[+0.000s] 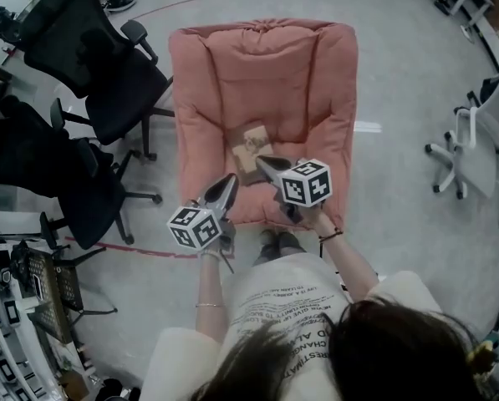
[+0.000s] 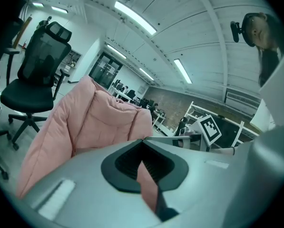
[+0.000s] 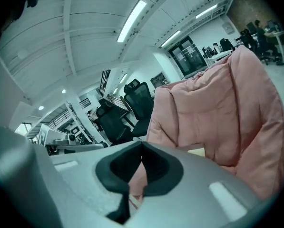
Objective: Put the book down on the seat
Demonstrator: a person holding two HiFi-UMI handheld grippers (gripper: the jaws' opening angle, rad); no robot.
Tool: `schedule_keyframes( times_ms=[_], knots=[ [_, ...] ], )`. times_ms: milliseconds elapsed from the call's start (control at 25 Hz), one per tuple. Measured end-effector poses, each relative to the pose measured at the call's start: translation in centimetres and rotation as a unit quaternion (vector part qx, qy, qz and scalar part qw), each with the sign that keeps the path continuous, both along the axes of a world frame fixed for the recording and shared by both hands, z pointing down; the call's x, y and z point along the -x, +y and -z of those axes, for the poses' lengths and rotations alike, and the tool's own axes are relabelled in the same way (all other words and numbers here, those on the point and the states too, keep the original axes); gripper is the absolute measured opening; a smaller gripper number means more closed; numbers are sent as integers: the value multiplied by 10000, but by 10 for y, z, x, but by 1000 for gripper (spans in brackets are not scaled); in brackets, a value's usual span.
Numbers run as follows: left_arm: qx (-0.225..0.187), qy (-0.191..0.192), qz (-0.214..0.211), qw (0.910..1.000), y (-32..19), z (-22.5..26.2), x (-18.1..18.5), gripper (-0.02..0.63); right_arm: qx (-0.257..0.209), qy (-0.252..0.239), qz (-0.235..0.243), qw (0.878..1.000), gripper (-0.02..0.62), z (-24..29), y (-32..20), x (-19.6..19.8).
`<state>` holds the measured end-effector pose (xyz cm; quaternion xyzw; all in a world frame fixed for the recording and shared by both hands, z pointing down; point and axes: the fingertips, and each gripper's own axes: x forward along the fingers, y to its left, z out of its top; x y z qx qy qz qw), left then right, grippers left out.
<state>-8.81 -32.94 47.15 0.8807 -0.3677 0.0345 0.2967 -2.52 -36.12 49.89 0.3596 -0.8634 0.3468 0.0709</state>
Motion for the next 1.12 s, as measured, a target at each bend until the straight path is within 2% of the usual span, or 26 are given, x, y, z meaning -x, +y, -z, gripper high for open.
schedule_keyframes(
  times_ms=[560,1120],
  knots=[
    [-617,1,-181,9979,15,43,-4,-3,-563,-127,366,9977,3,53,21,8],
    [-784,44,-152,9968,22,50,-5,-3,-888,-107,478,9948,2,69,30,11]
  ],
)
